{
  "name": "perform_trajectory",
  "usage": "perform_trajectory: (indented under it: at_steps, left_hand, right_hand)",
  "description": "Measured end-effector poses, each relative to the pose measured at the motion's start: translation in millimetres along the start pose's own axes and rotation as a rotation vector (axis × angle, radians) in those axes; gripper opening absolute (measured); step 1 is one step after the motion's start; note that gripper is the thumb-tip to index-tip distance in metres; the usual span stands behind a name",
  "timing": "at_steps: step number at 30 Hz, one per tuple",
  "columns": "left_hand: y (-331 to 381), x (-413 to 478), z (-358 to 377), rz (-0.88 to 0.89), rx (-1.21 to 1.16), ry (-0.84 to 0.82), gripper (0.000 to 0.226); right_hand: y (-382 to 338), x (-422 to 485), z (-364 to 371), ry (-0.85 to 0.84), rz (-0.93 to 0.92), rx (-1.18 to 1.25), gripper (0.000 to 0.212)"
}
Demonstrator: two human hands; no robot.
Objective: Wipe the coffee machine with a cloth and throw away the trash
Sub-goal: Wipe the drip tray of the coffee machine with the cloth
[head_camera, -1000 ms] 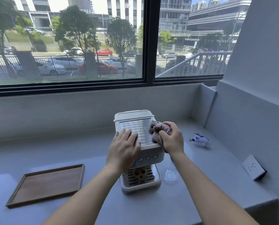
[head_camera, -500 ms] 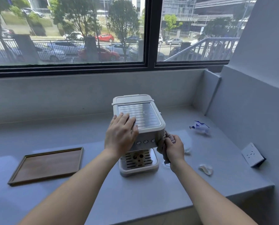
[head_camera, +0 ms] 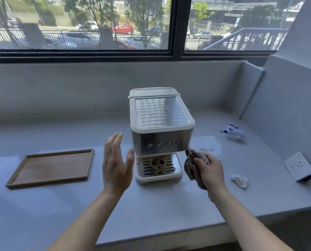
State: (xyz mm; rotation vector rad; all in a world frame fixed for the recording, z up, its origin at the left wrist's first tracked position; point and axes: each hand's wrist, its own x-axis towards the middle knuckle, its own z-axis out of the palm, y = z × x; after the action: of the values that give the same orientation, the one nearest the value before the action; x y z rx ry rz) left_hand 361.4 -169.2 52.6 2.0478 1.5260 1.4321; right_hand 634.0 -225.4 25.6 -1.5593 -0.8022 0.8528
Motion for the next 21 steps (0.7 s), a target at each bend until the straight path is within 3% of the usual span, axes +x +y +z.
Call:
perform_trajectory:
  at_steps: [4, 6, 9, 12, 18, 21]
  left_hand:
    - [-46.6, -71.8, 44.4, -0.164, 0.191, -0.309, 0.064]
    - [-61.7, -85.7, 67.3, -0.193, 0.247, -0.383, 0.073]
    - [-72.8, -91.6, 88.6, -0.240, 0.285, -0.408, 0.089]
    - [-78.0, -94.9, 95.5, -0.194, 0.309, -0.356, 0.086]
    - [-79.9, -96.4, 97.9, -0.171, 0.360, -0.354, 0.091]
    - [-81.6, -96.5, 100.0, -0.201, 0.333, -0.339, 0.091]
  right_hand:
    - [35.2, 6.0, 19.0, -0.019, -0.182, -0.248, 0.021]
    - [47.6, 8.7, 30.2, 0.030, -0.312, -0.406, 0.018]
    - [64.6, 13.0, 46.8, 0.017, -0.523, -0.572, 0.017]
    - [81.7, 13.1, 56.3, -0.007, -0.729, -0.708, 0.025]
    - [93.3, 10.8, 42.3, -0.060, -0.808, -0.778, 0.020]
    - [72.5, 30.6, 48.2, -0.094, -0.693, -0.683, 0.023]
